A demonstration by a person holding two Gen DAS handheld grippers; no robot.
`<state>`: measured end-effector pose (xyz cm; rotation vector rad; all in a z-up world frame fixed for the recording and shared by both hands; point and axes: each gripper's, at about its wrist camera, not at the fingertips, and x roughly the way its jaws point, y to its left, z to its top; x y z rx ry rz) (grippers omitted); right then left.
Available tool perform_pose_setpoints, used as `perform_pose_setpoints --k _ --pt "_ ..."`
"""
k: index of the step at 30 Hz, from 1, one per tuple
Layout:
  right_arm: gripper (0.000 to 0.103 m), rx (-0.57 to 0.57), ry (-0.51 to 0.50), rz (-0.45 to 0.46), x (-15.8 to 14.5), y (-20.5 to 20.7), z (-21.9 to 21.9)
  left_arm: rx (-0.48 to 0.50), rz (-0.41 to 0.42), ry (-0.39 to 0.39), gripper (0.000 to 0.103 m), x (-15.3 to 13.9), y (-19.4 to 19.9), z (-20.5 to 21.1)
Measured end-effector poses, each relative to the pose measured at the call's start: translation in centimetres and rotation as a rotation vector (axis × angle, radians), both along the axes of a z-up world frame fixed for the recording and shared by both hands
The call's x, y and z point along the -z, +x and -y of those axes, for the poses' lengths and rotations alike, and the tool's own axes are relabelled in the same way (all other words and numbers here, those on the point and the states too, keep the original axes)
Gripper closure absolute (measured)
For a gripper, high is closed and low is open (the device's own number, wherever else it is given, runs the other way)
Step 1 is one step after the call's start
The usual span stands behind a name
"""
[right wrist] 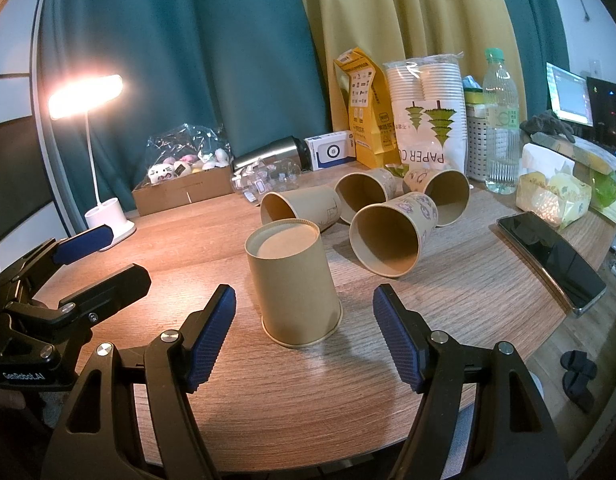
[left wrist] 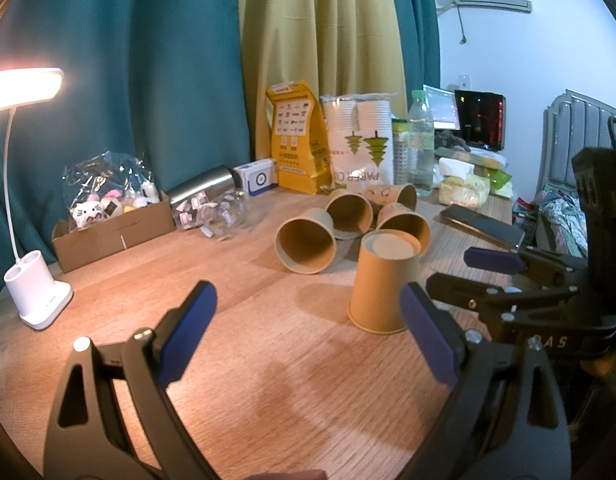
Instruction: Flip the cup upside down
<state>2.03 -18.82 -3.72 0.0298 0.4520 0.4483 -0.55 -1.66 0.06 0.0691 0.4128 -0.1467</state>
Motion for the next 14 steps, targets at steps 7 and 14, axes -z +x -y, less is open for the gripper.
perform_pose_setpoints --k 7,14 --pt "0.029 0.0 0.0 0.0 0.0 0.0 0.0 0.0 0.0 0.0 0.009 0.02 -0.03 0.0" --pt "0.029 -0.001 0.001 0.0 0.0 0.04 0.03 -0.001 0.007 0.001 0.009 -0.01 -0.03 -0.06"
